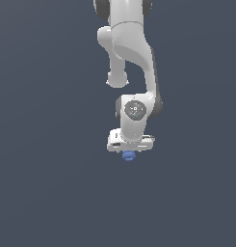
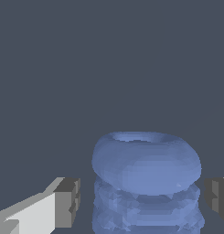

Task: Pick up the object and move it to a goal position.

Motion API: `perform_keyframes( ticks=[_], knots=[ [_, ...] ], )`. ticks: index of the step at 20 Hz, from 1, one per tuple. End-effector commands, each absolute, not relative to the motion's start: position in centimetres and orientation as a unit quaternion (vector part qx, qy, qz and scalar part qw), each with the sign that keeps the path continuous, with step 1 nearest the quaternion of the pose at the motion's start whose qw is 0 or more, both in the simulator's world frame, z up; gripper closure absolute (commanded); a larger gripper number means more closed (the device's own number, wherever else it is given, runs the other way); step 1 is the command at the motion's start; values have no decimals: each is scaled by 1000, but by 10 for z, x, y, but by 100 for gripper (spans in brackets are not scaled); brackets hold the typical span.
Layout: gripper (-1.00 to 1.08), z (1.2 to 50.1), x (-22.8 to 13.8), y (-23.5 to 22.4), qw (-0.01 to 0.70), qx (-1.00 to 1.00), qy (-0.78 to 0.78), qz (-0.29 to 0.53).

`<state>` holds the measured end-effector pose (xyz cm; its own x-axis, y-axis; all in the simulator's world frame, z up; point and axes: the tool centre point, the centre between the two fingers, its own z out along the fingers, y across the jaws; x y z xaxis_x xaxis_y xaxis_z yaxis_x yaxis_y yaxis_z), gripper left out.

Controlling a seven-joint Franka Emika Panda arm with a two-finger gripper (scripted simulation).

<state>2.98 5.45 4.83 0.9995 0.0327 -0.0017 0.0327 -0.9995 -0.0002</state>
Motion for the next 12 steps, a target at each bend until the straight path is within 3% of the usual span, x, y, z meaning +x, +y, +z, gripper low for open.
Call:
perform_keyframes(
  ticks=[1,4,5,12],
  knots=[
    [-92,41,31,55,0,-1000,-16,0],
    [-92,40,31,55,0,-1000,-16,0],
    [108,40,31,55,0,-1000,-16,0],
    [108,40,31,55,0,-1000,-16,0]
  ],
)
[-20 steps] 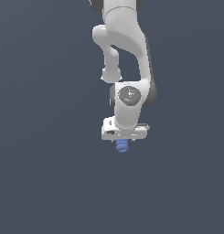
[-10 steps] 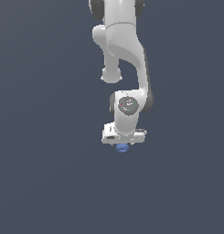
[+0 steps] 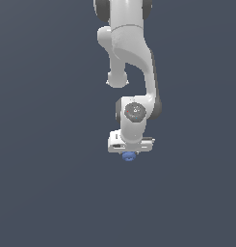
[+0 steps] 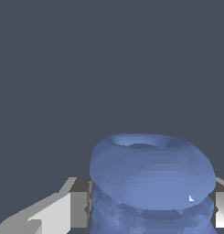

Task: Pick up the object and move it to a goal position.

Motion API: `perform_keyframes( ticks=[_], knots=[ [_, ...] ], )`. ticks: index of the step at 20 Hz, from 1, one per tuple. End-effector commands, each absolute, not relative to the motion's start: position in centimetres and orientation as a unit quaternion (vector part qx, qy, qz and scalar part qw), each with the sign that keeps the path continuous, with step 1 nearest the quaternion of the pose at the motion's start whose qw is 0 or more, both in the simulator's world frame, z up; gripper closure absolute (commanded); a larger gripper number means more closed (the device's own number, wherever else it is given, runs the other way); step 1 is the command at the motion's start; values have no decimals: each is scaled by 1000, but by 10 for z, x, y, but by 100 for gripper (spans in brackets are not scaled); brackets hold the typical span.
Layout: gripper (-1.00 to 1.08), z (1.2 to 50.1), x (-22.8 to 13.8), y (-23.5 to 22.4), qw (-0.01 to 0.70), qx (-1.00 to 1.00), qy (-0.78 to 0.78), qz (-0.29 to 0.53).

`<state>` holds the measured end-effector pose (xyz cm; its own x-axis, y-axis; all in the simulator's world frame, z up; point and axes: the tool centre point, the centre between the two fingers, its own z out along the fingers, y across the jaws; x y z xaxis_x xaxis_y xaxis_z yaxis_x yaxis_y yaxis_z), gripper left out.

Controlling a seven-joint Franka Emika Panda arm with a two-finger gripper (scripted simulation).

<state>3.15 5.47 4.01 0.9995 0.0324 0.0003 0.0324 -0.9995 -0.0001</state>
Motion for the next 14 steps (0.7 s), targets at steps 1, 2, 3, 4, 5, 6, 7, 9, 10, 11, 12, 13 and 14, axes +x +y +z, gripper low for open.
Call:
perform_keyframes(
  ticks=[1,2,3,4,5,6,7,9,10,11,12,13,14],
  knots=[
    [108,40,31,55,0,-1000,-16,0],
    [108,40,31,55,0,-1000,-16,0],
    [108,40,32,55,0,-1000,-16,0],
    [108,40,32,55,0,-1000,-16,0],
    [108,41,31,54,0,-1000,-16,0],
    [108,42,31,54,0,-1000,-16,0],
    [108,43,31,53,0,-1000,-16,0],
    [108,48,29,51,0,-1000,-16,0],
    [108,51,28,50,0,-1000,-16,0],
    [108,55,27,49,0,-1000,-16,0],
    [108,59,26,47,0,-1000,-16,0],
    [108,63,25,45,0,-1000,-16,0],
    [108,68,24,43,0,-1000,-16,0]
  ],
)
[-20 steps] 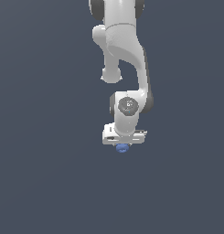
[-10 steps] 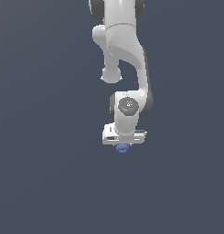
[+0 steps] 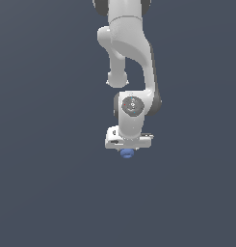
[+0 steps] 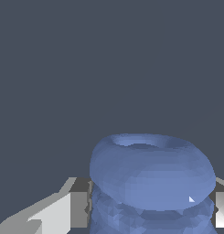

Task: Pick up the object and move it to a goal position.

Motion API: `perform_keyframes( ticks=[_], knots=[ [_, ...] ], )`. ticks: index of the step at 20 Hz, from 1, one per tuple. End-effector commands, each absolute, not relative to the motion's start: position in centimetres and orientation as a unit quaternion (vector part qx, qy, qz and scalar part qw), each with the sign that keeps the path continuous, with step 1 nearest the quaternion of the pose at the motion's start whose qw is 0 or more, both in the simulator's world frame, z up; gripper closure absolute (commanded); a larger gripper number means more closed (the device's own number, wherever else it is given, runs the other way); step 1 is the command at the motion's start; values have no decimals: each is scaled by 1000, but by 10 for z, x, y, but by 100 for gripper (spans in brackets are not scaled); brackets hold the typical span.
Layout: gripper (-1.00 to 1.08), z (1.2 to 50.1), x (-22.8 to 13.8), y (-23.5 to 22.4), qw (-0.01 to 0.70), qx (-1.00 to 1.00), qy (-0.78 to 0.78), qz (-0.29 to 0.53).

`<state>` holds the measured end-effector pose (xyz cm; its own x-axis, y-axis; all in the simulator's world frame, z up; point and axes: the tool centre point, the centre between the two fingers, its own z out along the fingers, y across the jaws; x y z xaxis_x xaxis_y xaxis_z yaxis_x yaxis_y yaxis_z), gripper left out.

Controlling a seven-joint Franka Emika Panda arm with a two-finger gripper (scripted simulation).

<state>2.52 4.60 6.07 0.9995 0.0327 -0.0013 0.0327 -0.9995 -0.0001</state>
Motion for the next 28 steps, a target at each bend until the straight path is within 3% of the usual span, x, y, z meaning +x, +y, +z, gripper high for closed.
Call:
perform_keyframes(
  ticks=[1,8,28],
  knots=[
    [108,73,22,41,0,-1000,-16,0],
    [108,127,8,19,0,-1000,-16,0],
    [108,339,-46,-67,1,-1000,-16,0]
  ],
)
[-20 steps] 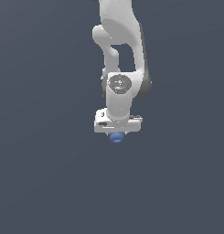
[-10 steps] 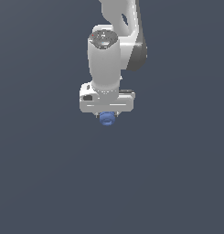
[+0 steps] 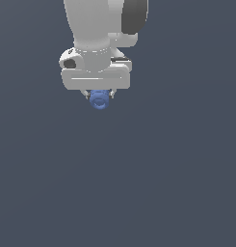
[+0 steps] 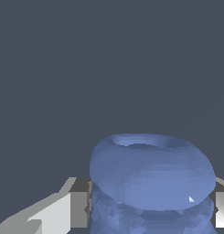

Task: Pick up the object and move it to a goal position.

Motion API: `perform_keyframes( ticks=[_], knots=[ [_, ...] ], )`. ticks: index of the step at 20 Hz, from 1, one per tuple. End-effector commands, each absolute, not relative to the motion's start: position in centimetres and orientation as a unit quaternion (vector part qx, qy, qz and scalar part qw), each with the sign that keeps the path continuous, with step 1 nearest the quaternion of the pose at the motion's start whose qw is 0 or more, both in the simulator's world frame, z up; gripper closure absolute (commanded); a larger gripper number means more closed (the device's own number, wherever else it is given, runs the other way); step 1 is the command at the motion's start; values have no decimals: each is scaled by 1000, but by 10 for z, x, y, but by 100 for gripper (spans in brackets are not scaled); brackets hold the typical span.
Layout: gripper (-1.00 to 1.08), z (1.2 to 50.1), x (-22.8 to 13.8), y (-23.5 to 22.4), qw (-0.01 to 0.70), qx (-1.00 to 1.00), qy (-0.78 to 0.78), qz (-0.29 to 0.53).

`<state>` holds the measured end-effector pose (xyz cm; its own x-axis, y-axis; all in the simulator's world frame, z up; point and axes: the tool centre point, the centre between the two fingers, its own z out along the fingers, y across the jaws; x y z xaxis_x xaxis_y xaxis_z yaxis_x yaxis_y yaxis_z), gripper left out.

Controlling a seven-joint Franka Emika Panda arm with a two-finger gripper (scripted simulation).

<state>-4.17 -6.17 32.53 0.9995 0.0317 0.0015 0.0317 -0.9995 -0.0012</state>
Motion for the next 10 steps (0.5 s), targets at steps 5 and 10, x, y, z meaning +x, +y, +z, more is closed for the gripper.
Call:
perform_keyframes(
  ticks=[5,10],
  knots=[
    [108,375,-53,-82,1,-1000,-16,0],
    [108,397,-56,-92,0,-1000,-16,0]
  ],
)
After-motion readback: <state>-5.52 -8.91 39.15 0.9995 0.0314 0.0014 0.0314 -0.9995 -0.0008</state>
